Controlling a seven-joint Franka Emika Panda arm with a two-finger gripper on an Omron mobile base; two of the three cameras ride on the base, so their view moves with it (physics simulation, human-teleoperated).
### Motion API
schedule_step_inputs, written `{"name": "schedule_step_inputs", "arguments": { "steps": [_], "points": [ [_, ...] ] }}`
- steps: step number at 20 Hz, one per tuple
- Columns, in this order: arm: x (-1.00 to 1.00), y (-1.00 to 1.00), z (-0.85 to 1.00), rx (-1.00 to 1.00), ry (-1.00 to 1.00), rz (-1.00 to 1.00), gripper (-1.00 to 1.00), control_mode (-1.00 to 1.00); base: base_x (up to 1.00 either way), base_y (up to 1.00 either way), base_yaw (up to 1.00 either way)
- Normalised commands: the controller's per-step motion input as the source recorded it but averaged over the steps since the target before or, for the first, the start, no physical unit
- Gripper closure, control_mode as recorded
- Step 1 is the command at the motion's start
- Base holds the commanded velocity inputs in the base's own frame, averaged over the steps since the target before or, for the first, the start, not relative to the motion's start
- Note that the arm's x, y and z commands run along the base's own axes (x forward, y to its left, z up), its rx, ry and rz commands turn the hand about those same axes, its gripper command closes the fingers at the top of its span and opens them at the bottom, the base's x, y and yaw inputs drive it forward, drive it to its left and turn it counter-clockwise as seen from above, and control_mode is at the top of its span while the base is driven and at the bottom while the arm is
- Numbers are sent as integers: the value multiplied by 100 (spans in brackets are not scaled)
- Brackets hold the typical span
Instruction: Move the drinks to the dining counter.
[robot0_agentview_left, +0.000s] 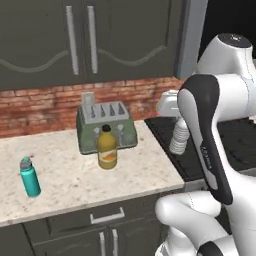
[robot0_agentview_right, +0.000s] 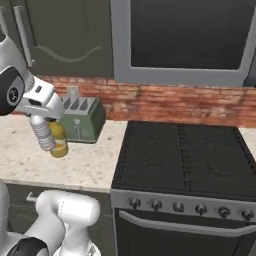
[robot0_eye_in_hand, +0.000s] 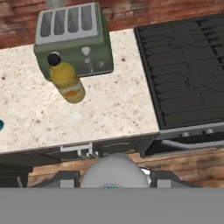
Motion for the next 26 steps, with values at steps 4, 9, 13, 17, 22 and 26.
{"name": "schedule_step_inputs", "arguments": {
  "steps": [4, 9, 13, 17, 22, 26],
  "points": [
    [0, 0, 0, 0, 0, 0, 100, 100, -29, -76, -64],
    [0, 0, 0, 0, 0, 0, 100, 100, 0, 0, -99],
    [0, 0, 0, 0, 0, 0, 100, 100, 0, 0, -100],
    [0, 0, 0, 0, 0, 0, 100, 100, 0, 0, -100],
    [0, 0, 0, 0, 0, 0, 100, 100, 0, 0, -100],
    [0, 0, 0, 0, 0, 0, 100, 100, 0, 0, -100]
  ]
}}
